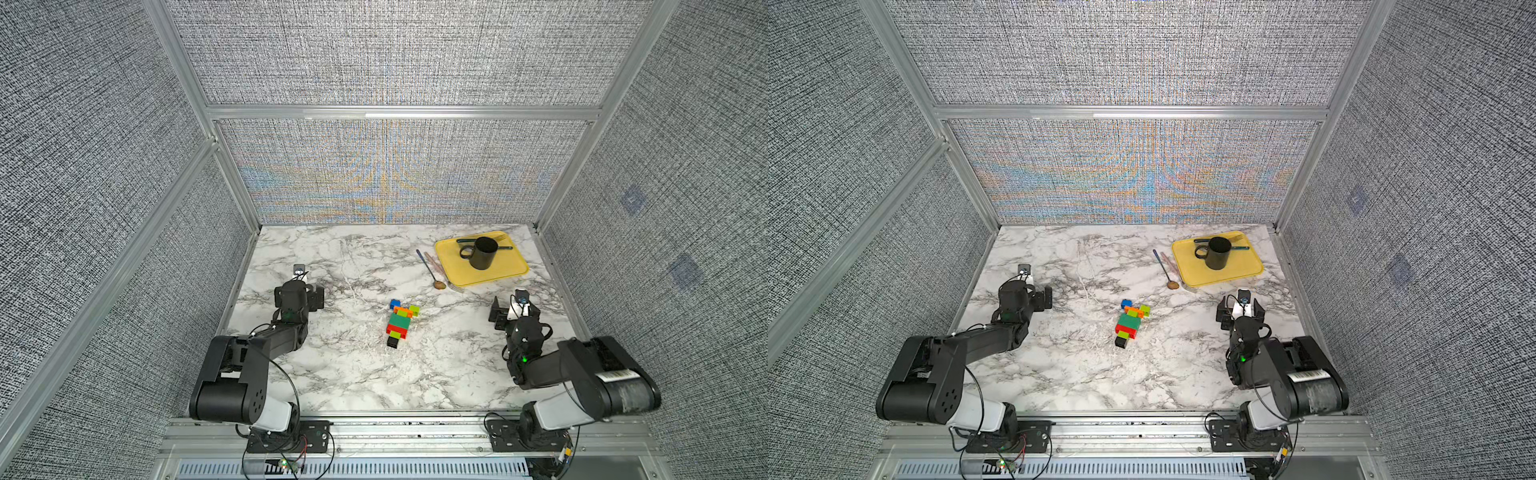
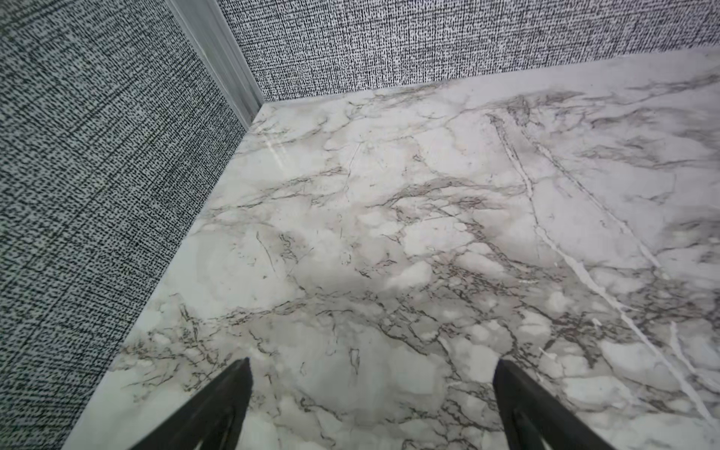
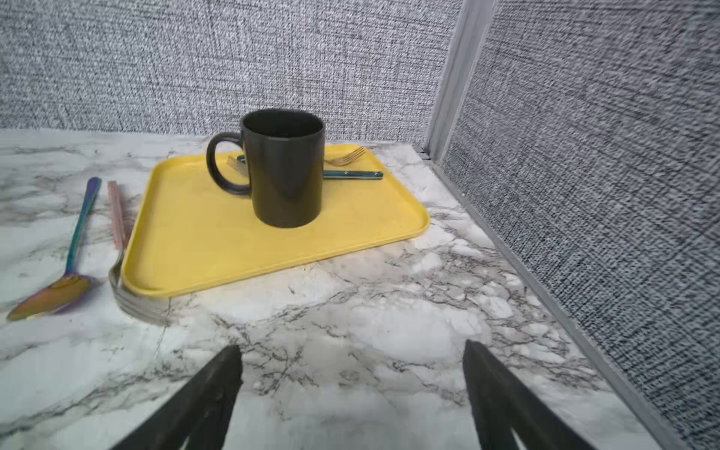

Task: Assemble a carrot with lego
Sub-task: Reset both arms

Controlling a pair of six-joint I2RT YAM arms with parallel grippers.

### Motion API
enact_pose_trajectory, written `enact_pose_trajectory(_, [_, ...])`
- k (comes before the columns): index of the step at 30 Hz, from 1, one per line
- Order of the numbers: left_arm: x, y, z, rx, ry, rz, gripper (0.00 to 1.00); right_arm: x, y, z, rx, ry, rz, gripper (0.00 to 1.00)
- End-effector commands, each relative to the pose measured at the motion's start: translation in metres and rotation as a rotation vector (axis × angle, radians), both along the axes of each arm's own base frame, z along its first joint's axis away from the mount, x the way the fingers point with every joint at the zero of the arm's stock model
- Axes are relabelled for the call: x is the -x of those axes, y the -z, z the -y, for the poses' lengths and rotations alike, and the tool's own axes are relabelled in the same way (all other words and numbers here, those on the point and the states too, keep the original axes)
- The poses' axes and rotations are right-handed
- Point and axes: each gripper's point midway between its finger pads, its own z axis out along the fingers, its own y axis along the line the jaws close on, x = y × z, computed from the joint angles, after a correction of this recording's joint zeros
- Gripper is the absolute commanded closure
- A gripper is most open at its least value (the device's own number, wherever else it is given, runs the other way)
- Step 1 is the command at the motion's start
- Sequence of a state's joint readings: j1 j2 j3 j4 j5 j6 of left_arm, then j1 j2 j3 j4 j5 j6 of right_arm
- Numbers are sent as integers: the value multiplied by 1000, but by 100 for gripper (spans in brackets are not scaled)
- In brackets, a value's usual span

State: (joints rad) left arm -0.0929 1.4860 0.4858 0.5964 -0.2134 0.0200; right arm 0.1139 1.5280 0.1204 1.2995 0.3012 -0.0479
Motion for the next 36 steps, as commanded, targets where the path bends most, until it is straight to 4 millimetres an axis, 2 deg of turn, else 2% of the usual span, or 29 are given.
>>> enact_pose_trajectory(1, [-4,-4,10,61,65,65,0,-20,-28,-4,-41,-41,82,10])
enact_pose_trajectory(3, [-3,-3,10,60,68,57,0,-28,-26,1,-80,-60,69,10])
enact_pose_trajectory(4, [-3,-4,10,60,67,64,0,-28,-22,2,-92,-65,48,10])
enact_pose_trajectory(6, [-1,-5,4,52,35,77,0,-27,-25,2,-88,-65,64,9])
enact_pose_trajectory(7, [1,-4,1,51,17,87,0,-27,-25,2,-86,-65,62,7])
enact_pose_trajectory(8, [1,-5,1,53,18,93,0,-27,-26,2,-85,-65,70,1])
enact_pose_trajectory(36, [0,-4,6,55,42,81,0,-27,-25,0,-76,-64,62,1])
